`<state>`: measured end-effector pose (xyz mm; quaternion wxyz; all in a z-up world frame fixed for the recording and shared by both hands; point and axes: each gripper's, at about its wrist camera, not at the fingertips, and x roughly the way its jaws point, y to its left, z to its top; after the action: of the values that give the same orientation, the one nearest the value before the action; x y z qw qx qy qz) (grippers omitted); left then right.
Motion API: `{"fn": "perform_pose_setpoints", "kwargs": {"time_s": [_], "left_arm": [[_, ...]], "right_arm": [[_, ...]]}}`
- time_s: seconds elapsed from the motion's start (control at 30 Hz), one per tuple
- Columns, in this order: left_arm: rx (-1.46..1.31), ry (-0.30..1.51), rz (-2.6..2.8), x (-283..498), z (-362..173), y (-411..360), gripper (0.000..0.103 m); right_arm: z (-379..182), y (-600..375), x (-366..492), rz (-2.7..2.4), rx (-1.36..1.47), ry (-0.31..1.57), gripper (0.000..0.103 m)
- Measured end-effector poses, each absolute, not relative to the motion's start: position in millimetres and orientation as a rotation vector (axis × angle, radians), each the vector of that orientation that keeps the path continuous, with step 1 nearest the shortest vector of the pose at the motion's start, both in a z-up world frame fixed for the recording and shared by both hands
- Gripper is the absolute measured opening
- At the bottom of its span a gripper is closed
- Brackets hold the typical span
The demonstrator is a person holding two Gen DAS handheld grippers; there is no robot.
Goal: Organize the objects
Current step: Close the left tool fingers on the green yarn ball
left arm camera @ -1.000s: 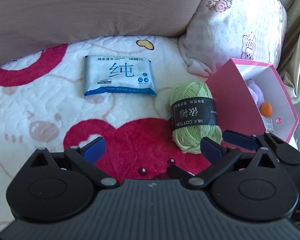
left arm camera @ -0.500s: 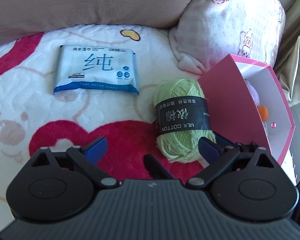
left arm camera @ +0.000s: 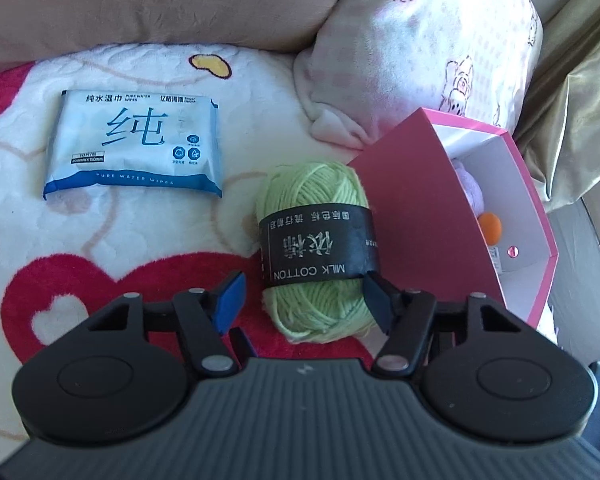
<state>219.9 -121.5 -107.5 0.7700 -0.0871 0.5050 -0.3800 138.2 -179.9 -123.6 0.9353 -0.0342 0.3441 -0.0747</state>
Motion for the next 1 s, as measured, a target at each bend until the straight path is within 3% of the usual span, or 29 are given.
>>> {"fn": "perform_pose_setpoints", "kwargs": {"time_s": [0.43, 0.7, 1.0], "left_arm": [[-0.243, 1.116, -0.862, 222.9, -118.4, -125.0, 0.052], [-0.219, 1.122, -0.854, 217.8, -117.5, -127.9, 0.051], [-0.188, 1.103, -0.834, 205.7, -108.9, -122.1, 0.051]], "right_arm": [[-129.7, -198.5, 152.7, -0.091, 0.041, 0.741, 0.098], [-123.4, -209.5, 149.0, -0.091, 0.054, 0.741, 0.079], [-117.0, -209.4, 142.5, -0.044, 0.033, 0.727, 0.071]]}}
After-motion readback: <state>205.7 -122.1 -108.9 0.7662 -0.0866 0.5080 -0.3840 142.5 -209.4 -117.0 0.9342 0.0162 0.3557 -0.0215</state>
